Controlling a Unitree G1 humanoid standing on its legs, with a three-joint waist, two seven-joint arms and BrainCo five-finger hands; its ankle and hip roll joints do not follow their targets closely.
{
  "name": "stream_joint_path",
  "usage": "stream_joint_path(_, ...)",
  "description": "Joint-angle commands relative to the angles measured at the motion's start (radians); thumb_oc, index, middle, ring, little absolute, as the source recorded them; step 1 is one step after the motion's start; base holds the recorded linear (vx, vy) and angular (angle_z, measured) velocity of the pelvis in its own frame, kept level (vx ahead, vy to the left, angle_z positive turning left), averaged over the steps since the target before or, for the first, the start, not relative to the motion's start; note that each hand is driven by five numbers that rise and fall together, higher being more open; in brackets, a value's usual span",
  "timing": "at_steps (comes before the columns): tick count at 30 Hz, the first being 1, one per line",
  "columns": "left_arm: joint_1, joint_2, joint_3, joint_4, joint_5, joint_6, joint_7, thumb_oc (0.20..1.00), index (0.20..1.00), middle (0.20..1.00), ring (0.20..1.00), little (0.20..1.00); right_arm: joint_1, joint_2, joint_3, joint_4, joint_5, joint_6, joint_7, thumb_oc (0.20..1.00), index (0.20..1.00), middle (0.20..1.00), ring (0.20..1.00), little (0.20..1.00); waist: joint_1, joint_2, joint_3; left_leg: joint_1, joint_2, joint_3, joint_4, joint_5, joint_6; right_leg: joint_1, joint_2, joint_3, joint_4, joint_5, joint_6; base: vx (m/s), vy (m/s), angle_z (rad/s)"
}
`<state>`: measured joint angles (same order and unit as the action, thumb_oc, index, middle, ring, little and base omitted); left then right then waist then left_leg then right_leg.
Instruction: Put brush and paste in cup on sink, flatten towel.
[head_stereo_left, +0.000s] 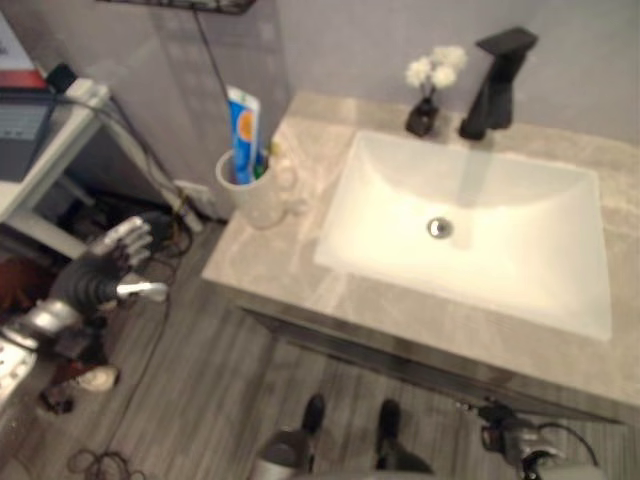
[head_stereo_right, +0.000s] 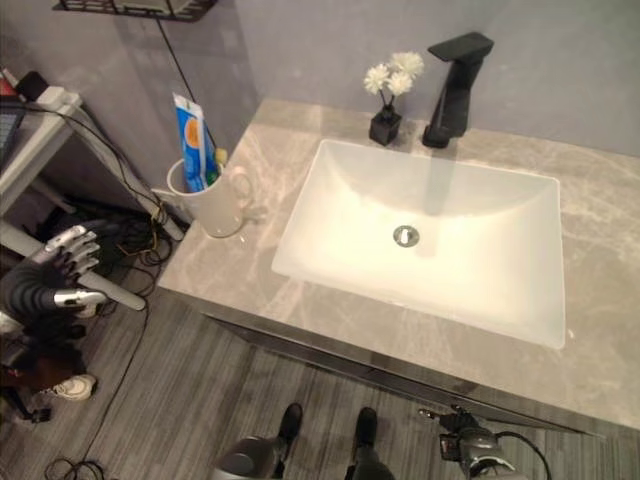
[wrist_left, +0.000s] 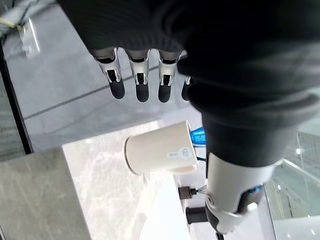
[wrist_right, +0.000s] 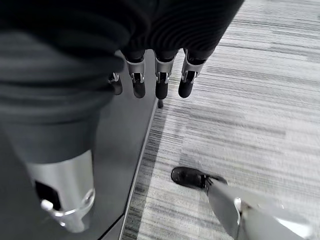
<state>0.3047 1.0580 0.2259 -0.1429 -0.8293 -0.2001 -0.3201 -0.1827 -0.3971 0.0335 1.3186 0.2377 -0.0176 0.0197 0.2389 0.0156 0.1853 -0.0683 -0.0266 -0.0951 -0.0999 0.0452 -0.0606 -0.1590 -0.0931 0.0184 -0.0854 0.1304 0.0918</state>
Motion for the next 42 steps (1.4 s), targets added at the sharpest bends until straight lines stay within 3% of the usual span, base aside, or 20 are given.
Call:
stream_joint_path(1, -0.023, 0.055, 0.021, 0.014, -0.048, -0.04, -0.011, 1.0, 1.0, 1.0, 1.0, 1.0, -0.02, -0.001, 0.034, -0.022, 0.001, -0.014, -0.009, 1.0, 1.0, 1.0, 1.0, 1.0, -0.008, -0.041, 0.004, 0.024, -0.033, 0.006, 0.013, -0.07, 0.061, -0.055, -0.114, 0.047, 0.035, 0.067, 0.118, -0.04, 0.05, -0.13)
stream_joint_path(3, -0.02, 0.055, 0.022, 0.01, -0.048, -0.04, -0.011, 1.0, 1.0, 1.0, 1.0, 1.0, -0.02, 0.002, 0.038, -0.024, -0.004, -0.014, -0.007, 1.0, 1.0, 1.0, 1.0, 1.0, -0.008, -0.045, 0.005, 0.025, -0.033, 0.013, 0.013, -0.073, 0.063, -0.059, -0.113, 0.053, 0.035, 0.071, 0.12, -0.02, 0.03, -0.15)
stream_joint_path(4, 0.017, 0.075, 0.052, -0.157, -0.045, -0.033, 0.013, 1.0, 1.0, 1.0, 1.0, 1.0, -0.017, 0.018, 0.05, -0.034, -0.017, -0.017, -0.008, 1.0, 1.0, 1.0, 1.0, 1.0, -0.006, -0.051, 0.007, 0.028, -0.034, 0.02, 0.013, -0.076, 0.068, -0.067, -0.109, 0.063, 0.04, 0.077, 0.12, -0.01, 0.026, -0.17)
stream_joint_path(6, 0.057, 0.062, 0.075, -0.185, -0.068, -0.033, 0.01, 0.821, 0.821, 0.821, 0.821, 0.821, -0.018, 0.027, 0.055, -0.029, -0.019, -0.017, -0.009, 1.0, 1.0, 1.0, 1.0, 1.0, -0.01, -0.058, 0.01, 0.03, -0.032, 0.031, 0.013, -0.078, 0.07, -0.075, -0.104, 0.075, 0.049, 0.08, 0.12, -0.02, 0.033, -0.22)
stream_joint_path(7, 0.07, 0.058, 0.079, -0.194, -0.073, -0.033, 0.012, 0.821, 0.821, 0.821, 0.821, 0.821, -0.021, 0.03, 0.056, -0.025, -0.02, -0.016, -0.007, 1.0, 1.0, 1.0, 1.0, 1.0, -0.008, -0.06, 0.011, 0.03, -0.03, 0.032, 0.013, -0.078, 0.07, -0.076, -0.103, 0.076, 0.051, 0.079, 0.12, -0.01, 0.016, -0.21)
stream_joint_path(8, 0.073, 0.058, 0.082, -0.195, -0.073, -0.033, 0.012, 0.736, 0.736, 0.736, 0.736, 0.736, -0.021, 0.031, 0.057, -0.024, -0.02, -0.017, -0.007, 1.0, 1.0, 1.0, 1.0, 1.0, -0.009, -0.061, 0.01, 0.03, -0.03, 0.033, 0.013, -0.078, 0.07, -0.077, -0.103, 0.077, 0.051, 0.079, 0.12, 0.0, 0.01, -0.09)
stream_joint_path(16, 0.101, 0.021, 0.07, -0.263, -0.047, -0.034, 0.05, 0.793, 0.793, 0.793, 0.793, 0.793, -0.038, 0.022, 0.069, 0.004, -0.007, -0.018, -0.021, 1.0, 1.0, 1.0, 1.0, 1.0, 0.003, -0.075, 0.005, 0.033, -0.01, 0.012, 0.013, -0.075, 0.061, -0.058, -0.093, 0.051, 0.036, 0.05, 0.108, 0.02, -0.005, -0.04)
stream_joint_path(18, 0.091, 0.023, 0.068, -0.252, -0.056, -0.036, 0.051, 0.787, 0.787, 0.787, 0.787, 0.787, -0.044, 0.017, 0.071, 0.006, -0.003, -0.018, -0.025, 1.0, 1.0, 1.0, 1.0, 1.0, 0.005, -0.075, 0.005, 0.031, -0.008, 0.009, 0.013, -0.072, 0.058, -0.057, -0.092, 0.048, 0.034, 0.048, 0.106, 0.01, -0.02, 0.06)
stream_joint_path(22, 0.072, 0.031, 0.063, -0.237, -0.057, -0.035, 0.061, 0.667, 0.667, 0.667, 0.667, 0.667, -0.051, 0.016, 0.076, 0.007, 0.0, -0.015, -0.03, 1.0, 1.0, 1.0, 1.0, 1.0, 0.009, -0.074, 0.006, 0.028, -0.004, 0.002, 0.013, -0.069, 0.053, -0.054, -0.089, 0.04, 0.028, 0.045, 0.102, 0.01, -0.025, 0.08)
stream_joint_path(26, 0.082, 0.02, 0.071, -0.24, -0.041, -0.037, 0.074, 0.718, 0.718, 0.718, 0.718, 0.718, -0.056, 0.021, 0.087, 0.005, -0.009, -0.015, -0.034, 1.0, 1.0, 1.0, 1.0, 1.0, 0.016, -0.075, 0.008, 0.023, 0.001, 0.0, 0.013, -0.065, 0.048, -0.051, -0.085, 0.034, 0.016, 0.045, 0.101, 0.01, -0.029, 0.07)
stream_joint_path(32, 0.098, -0.006, 0.089, -0.244, -0.016, -0.046, 0.093, 0.689, 0.689, 0.689, 0.689, 0.689, -0.085, 0.021, 0.096, 0.011, -0.013, -0.015, -0.045, 1.0, 1.0, 1.0, 1.0, 1.0, 0.031, -0.075, 0.008, 0.019, 0.009, 0.003, 0.013, -0.064, 0.041, -0.05, -0.082, 0.035, 0.008, 0.041, 0.098, 0.0, -0.006, 0.0)
stream_joint_path(34, 0.091, -0.013, 0.086, -0.246, -0.007, -0.049, 0.1, 0.708, 0.708, 0.708, 0.708, 0.708, -0.096, 0.019, 0.099, 0.014, -0.011, -0.014, -0.047, 1.0, 1.0, 1.0, 1.0, 1.0, 0.033, -0.075, 0.008, 0.019, 0.012, 0.003, 0.013, -0.063, 0.039, -0.049, -0.082, 0.035, 0.008, 0.041, 0.096, 0.0, 0.0, 0.0)
stream_joint_path(35, 0.091, -0.013, 0.086, -0.246, -0.006, -0.049, 0.1, 0.812, 0.812, 0.812, 0.812, 0.812, -0.096, 0.019, 0.099, 0.015, -0.011, -0.014, -0.047, 1.0, 1.0, 1.0, 1.0, 1.0, 0.033, -0.075, 0.009, 0.019, 0.012, 0.003, 0.013, -0.063, 0.039, -0.049, -0.082, 0.035, 0.008, 0.041, 0.096, 0.0, 0.0, 0.0)
stream_joint_path(36, 0.071, -0.022, 0.069, -0.241, -0.003, -0.052, 0.106, 0.696, 0.696, 0.696, 0.696, 0.696, -0.104, 0.019, 0.104, 0.015, -0.01, -0.013, -0.049, 1.0, 1.0, 1.0, 1.0, 1.0, 0.034, -0.075, 0.009, 0.018, 0.014, 0.004, 0.013, -0.063, 0.038, -0.048, -0.081, 0.035, 0.008, 0.039, 0.095, 0.0, 0.0, 0.0)
stream_joint_path(38, 0.053, -0.055, 0.054, -0.071, -0.009, -0.056, 0.089, 0.598, 0.598, 0.598, 0.598, 0.598, -0.106, -0.005, 0.089, 0.019, -0.004, -0.013, -0.042, 1.0, 1.0, 1.0, 1.0, 1.0, 0.04, -0.073, 0.011, 0.018, 0.014, 0.005, 0.013, -0.062, 0.037, -0.049, -0.08, 0.033, 0.008, 0.039, 0.094, 0.0, 0.0, 0.0)
stream_joint_path(42, 0.032, -0.062, 0.06, -0.013, -0.019, -0.058, 0.084, 0.589, 0.589, 0.589, 0.589, 0.589, -0.105, -0.021, 0.081, 0.012, 0.002, -0.017, -0.04, 1.0, 1.0, 1.0, 1.0, 1.0, 0.039, -0.07, 0.011, 0.018, 0.016, 0.008, 0.013, -0.062, 0.036, -0.05, -0.078, 0.034, 0.009, 0.04, 0.093, 0.0, 0.0, 0.0)
